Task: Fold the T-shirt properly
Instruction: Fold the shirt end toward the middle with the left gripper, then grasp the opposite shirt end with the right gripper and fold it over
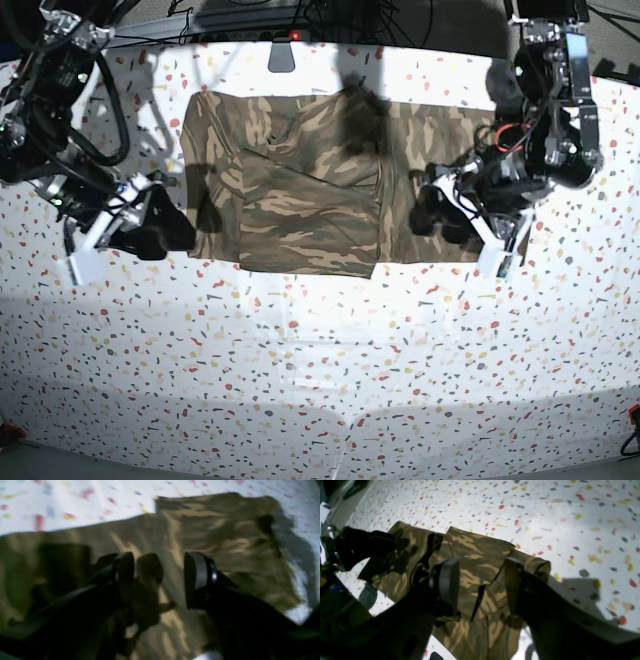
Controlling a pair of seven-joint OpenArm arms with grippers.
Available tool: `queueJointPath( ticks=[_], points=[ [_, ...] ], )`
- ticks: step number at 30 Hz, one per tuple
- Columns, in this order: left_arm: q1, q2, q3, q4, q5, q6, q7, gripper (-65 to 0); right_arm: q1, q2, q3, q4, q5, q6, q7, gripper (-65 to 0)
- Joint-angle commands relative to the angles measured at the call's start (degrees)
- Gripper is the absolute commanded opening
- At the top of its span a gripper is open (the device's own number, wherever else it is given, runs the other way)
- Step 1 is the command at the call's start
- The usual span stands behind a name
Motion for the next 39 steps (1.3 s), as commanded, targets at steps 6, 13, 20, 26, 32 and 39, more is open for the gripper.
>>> queueJointPath(
  ticks=[6,13,20,26,32,39],
  points=[
    [-0.46,-0.22,-0.07,1.05,10.51,-0.11,-7.91,-33.9,-3.1,5.73,0.28,0.57,1.25,0.43,1.38,-17.9],
    [0.48,-0.17,-0.07,1.03,11.67,0.31,-8.76,-33.9,-1.97,6.19,0.28,-10.99,-1.9,-3.04,1.05,-17.9],
    [1.49,-0.17,-0.07,1.03,11.67,0.28,-8.72,-33.9,2.45,6.78,-0.22,-22.93,1.51,-3.58,-4.81,-18.0],
    [1.46,-0.17,-0.07,1.03,11.67,0.31,-8.81,-33.9,2.43,3.67,-0.52,-25.73,1.27,-3.58,-5.18,-18.1],
    [1.46,-0.17,-0.07,1.03,11.69,0.28,-8.76,-33.9,2.43,-0.52,-0.57,-27.78,-2.71,-3.58,-2.62,-18.1],
    [1.44,-0.2,-0.07,1.03,11.69,0.28,-8.79,-33.9,2.43,-2.69,-4.44,-28.44,-3.39,-3.54,-2.64,-18.1]
  ],
)
